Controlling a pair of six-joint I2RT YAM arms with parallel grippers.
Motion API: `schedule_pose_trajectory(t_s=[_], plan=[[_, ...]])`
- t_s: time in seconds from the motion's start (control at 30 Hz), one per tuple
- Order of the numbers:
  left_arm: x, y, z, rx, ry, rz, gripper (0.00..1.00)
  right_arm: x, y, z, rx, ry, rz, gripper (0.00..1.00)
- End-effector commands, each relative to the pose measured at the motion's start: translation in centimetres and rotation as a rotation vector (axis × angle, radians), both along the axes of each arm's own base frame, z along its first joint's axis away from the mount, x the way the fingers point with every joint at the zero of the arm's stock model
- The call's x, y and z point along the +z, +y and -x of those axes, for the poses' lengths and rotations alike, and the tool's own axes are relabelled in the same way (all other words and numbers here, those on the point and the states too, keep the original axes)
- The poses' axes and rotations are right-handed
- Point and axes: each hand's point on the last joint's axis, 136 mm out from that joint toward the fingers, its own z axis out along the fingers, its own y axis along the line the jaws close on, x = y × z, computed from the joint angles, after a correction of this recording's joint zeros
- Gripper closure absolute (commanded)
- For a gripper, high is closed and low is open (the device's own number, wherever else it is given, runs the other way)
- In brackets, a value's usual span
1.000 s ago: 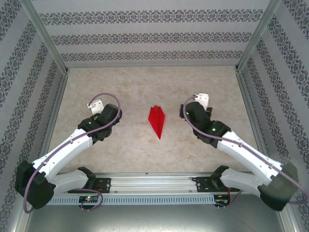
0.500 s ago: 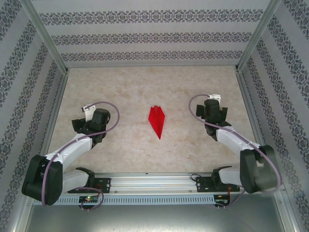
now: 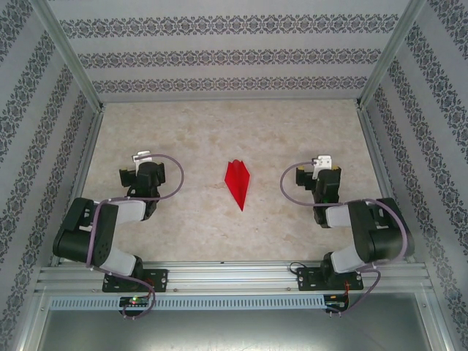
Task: Fold a paper plane with a square sheet of paper (pick it up from the middle)
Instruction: Reset both arms
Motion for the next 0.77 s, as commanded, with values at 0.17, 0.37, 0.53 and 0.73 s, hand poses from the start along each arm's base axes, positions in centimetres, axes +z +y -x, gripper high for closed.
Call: schedule_pose_trajectory(t_s=[0.17,0.37,0.53,0.73], plan=[[-0.5,-1.4,-1.6,-0.194,-0.075,0.137,0.0,2.3,-1.9,-1.5,-0.111,-0.071,-0.049,0.02],[-0.4,-1.0,-1.8,-0.186,-0.093,0.142,0.0,3.5,-2.2,-2.1,-0.133,-0.108,-0.05,0.02],[-0.3,-1.4,-2.0,-0.217,-0.089,0.145,0.0,3.5,-2.0,-2.1,-0.132,-0.104,-0.037,0.02],[-0.3,-1.4,-2.0,-0.217,-0.09,0.144,0.0,3.5,-1.9,-2.1,-0.125,-0.107,-0.044,0.02]])
